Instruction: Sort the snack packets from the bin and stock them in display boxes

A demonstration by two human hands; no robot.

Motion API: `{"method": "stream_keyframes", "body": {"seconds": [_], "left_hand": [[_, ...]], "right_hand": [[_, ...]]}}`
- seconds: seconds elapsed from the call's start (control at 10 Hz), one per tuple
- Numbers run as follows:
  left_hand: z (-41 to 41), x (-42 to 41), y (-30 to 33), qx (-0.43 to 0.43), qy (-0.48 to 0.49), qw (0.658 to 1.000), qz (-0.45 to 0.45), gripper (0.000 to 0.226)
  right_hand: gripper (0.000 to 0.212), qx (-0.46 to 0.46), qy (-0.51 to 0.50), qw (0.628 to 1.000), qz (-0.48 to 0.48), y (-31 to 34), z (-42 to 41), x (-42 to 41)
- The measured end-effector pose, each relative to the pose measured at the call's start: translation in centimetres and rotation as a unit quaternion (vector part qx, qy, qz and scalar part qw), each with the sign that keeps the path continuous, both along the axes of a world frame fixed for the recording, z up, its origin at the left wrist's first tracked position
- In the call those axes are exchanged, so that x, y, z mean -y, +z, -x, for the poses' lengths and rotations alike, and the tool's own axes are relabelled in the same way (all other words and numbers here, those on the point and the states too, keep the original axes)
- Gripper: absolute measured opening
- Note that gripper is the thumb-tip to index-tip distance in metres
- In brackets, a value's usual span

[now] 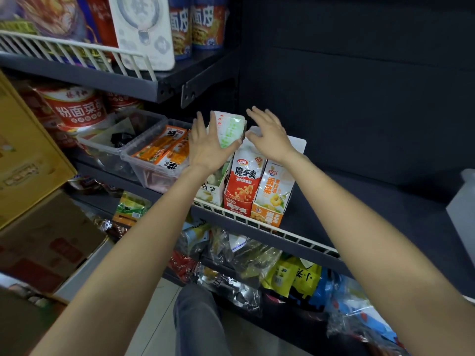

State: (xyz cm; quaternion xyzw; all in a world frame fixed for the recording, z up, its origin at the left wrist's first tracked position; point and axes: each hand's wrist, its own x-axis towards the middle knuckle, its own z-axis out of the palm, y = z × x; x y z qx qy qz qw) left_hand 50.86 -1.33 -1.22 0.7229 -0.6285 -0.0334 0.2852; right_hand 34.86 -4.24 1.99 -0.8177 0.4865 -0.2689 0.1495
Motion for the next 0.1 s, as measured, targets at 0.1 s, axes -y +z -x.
{"method": "stream_keyframes", "body": {"seconds": [0.1], "left_hand": [[0.5,-1.95,0.85,-0.03,-0.002,0.998,0.054,0.075]], "right_hand": [[0.04,0.12,-0.053,0.987,0.093,0.43,1.09,-2.88]]}}
